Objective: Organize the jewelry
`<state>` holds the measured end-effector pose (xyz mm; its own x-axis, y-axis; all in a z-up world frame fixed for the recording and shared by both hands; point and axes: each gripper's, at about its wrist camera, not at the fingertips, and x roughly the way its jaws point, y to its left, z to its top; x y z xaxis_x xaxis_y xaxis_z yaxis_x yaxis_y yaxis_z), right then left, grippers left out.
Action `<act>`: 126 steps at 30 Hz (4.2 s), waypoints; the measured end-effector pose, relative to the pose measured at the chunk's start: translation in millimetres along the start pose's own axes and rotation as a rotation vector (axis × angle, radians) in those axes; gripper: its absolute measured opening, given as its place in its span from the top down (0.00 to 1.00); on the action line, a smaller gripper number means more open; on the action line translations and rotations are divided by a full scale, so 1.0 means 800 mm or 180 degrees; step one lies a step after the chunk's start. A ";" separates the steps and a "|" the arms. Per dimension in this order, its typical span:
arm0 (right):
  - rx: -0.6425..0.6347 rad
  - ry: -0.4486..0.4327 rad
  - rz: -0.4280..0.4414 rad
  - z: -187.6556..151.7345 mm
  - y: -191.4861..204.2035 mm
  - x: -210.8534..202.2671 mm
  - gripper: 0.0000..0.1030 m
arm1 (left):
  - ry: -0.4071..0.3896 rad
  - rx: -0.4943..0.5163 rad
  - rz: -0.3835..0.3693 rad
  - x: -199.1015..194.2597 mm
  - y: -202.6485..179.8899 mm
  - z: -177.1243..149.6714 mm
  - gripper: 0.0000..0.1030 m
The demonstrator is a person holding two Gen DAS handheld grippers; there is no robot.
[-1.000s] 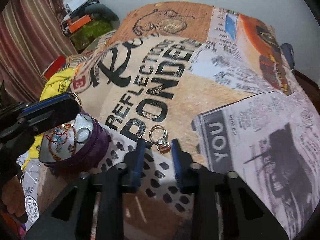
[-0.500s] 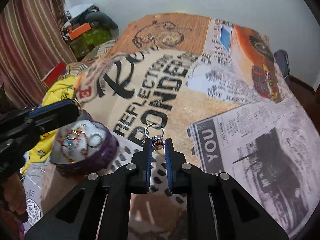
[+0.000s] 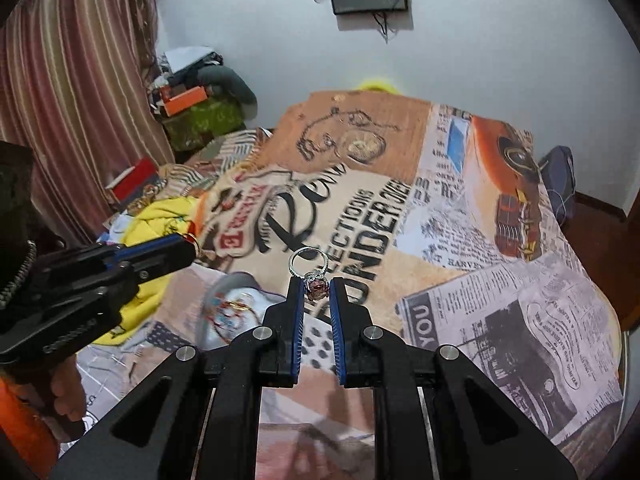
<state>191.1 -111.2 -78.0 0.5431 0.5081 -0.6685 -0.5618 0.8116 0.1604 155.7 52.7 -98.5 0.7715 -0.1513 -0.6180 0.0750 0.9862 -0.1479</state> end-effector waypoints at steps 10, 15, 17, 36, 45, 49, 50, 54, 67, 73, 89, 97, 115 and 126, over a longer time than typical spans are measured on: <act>-0.0110 0.0046 0.0186 -0.001 0.040 0.017 0.89 | 0.0167 -0.0050 -0.0003 0.007 0.028 -0.022 0.93; -0.0123 0.0249 0.0253 -0.011 0.048 0.048 0.89 | 0.0322 -0.0069 -0.0045 0.030 0.035 -0.034 0.93; -0.0104 0.0338 0.0279 -0.015 0.047 0.060 0.89 | 0.0388 -0.0074 -0.0065 0.042 0.038 -0.038 0.93; -0.0131 0.0674 0.0420 -0.026 0.047 0.108 0.89 | 0.0516 -0.0056 -0.0045 0.065 0.046 -0.044 0.93; -0.0164 0.0719 0.0395 -0.027 0.050 0.113 0.89 | 0.0392 -0.0066 0.0194 0.041 0.061 -0.040 0.71; -0.0221 0.0746 0.0331 -0.027 0.053 0.112 0.88 | 0.0391 -0.0134 0.0238 0.036 0.068 -0.041 0.71; -0.0234 0.0746 0.0323 -0.027 0.054 0.110 0.87 | 0.0385 -0.0143 0.0248 0.034 0.069 -0.041 0.71; -0.0288 0.0678 0.0264 -0.025 0.056 0.093 0.87 | 0.0331 -0.0170 0.0270 0.023 0.068 -0.038 0.71; -0.0255 -0.0262 0.0006 0.016 0.063 -0.063 0.87 | -0.0513 -0.0004 0.0281 -0.110 0.011 0.007 0.71; -0.0211 -0.1052 -0.0139 0.022 0.082 -0.174 0.84 | -0.1145 0.0157 0.0354 -0.201 -0.035 0.015 0.64; -0.0107 -0.1964 -0.0684 -0.005 0.125 -0.263 0.00 | -0.1854 0.0088 0.0663 -0.305 -0.072 -0.018 0.03; -0.0109 -0.1893 -0.0651 -0.009 0.126 -0.263 0.00 | -0.1857 0.0102 0.0680 -0.310 -0.077 -0.027 0.03; -0.0121 -0.1835 -0.0647 -0.028 0.124 -0.269 0.00 | -0.1785 0.0124 0.0692 -0.300 -0.078 -0.025 0.01; -0.0102 -0.1737 -0.0639 -0.029 0.121 -0.266 0.00 | -0.1713 0.0140 0.0691 -0.290 -0.078 -0.026 0.01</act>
<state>7.0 -147.2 62.9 0.8791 0.4273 -0.2112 -0.4287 0.9025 0.0415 -41.1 24.8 38.0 0.9838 0.0991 -0.1494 -0.1036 0.9944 -0.0224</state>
